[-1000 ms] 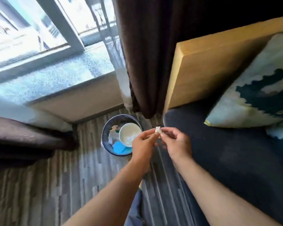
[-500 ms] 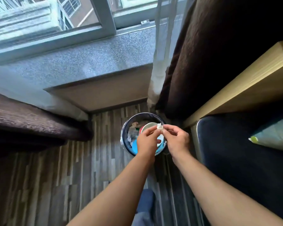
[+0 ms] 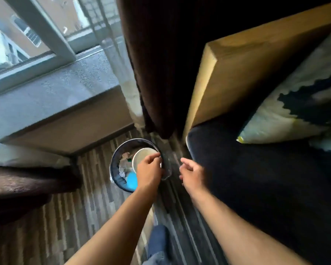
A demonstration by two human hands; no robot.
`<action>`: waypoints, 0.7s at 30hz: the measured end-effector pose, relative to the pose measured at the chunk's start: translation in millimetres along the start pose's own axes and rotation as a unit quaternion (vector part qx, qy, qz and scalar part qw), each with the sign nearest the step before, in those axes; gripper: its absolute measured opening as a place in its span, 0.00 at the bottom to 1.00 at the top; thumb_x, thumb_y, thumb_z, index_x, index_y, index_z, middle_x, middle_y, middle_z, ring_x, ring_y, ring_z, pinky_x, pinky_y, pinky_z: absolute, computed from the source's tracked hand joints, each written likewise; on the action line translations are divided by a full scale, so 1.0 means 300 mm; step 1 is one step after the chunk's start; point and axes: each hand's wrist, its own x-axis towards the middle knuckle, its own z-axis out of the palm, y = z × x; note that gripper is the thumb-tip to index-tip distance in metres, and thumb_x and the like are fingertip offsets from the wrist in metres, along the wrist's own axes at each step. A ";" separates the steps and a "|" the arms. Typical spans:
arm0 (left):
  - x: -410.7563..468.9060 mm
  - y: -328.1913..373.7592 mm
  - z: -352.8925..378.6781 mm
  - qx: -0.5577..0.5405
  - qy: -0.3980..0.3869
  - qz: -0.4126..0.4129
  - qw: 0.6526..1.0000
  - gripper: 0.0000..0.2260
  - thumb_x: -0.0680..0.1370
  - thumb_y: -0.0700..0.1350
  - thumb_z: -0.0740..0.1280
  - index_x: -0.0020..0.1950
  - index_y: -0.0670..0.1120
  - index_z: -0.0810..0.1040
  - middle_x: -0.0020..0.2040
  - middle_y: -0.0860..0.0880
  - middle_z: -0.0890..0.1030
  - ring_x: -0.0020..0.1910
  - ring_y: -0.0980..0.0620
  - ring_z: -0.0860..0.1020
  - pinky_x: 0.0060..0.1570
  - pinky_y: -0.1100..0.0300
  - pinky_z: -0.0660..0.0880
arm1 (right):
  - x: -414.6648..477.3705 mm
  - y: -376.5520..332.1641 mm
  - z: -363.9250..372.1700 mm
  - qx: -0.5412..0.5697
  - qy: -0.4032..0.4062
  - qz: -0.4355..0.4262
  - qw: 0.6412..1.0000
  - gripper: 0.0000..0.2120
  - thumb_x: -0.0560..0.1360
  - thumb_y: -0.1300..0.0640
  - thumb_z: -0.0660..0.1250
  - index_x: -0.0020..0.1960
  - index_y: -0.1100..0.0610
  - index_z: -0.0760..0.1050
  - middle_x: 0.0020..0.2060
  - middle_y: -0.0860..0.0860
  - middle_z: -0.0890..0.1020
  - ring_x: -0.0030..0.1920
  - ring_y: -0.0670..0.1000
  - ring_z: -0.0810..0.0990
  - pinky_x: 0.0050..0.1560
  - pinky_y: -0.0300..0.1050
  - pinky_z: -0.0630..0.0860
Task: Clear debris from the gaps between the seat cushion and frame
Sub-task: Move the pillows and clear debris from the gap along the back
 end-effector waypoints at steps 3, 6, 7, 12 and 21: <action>-0.111 -0.049 0.146 0.046 -0.072 0.010 0.996 0.10 0.76 0.37 0.63 0.53 0.44 0.82 0.34 0.49 0.82 0.32 0.52 0.77 0.28 0.66 0.71 | -0.055 0.079 -0.236 0.022 0.042 -0.002 0.999 0.15 0.75 0.63 0.63 0.61 0.59 0.77 0.55 0.56 0.82 0.49 0.51 0.79 0.55 0.44 0.74; -0.271 -0.115 0.343 0.121 -0.148 0.027 0.981 0.09 0.77 0.37 0.63 0.49 0.45 0.82 0.33 0.51 0.83 0.30 0.55 0.77 0.24 0.70 0.71 | -0.127 0.211 -0.564 0.046 0.115 0.026 0.992 0.15 0.75 0.59 0.62 0.61 0.53 0.77 0.56 0.53 0.82 0.52 0.52 0.81 0.56 0.45 0.76; -0.320 -0.129 0.400 0.133 -0.168 0.025 0.976 0.09 0.78 0.37 0.62 0.51 0.43 0.81 0.35 0.48 0.83 0.32 0.53 0.77 0.22 0.72 0.70 | -0.152 0.243 -0.663 0.053 0.132 0.034 0.989 0.16 0.75 0.59 0.61 0.61 0.52 0.76 0.57 0.53 0.81 0.50 0.52 0.80 0.54 0.45 0.75; -0.667 -0.276 0.845 0.237 -0.277 0.052 0.930 0.07 0.79 0.39 0.62 0.51 0.46 0.79 0.44 0.44 0.82 0.42 0.44 0.79 0.28 0.63 0.77 | -0.370 0.531 -1.276 0.068 0.260 0.072 0.960 0.17 0.76 0.57 0.60 0.64 0.52 0.74 0.62 0.49 0.78 0.62 0.48 0.76 0.62 0.39 0.69; -1.245 -0.637 1.492 0.408 -0.447 0.146 0.782 0.09 0.79 0.41 0.61 0.49 0.51 0.80 0.42 0.49 0.83 0.33 0.50 0.78 0.32 0.60 0.68 | -0.802 1.138 -1.906 0.254 0.424 0.187 0.849 0.18 0.77 0.58 0.60 0.66 0.52 0.71 0.66 0.49 0.73 0.64 0.49 0.73 0.56 0.35 0.66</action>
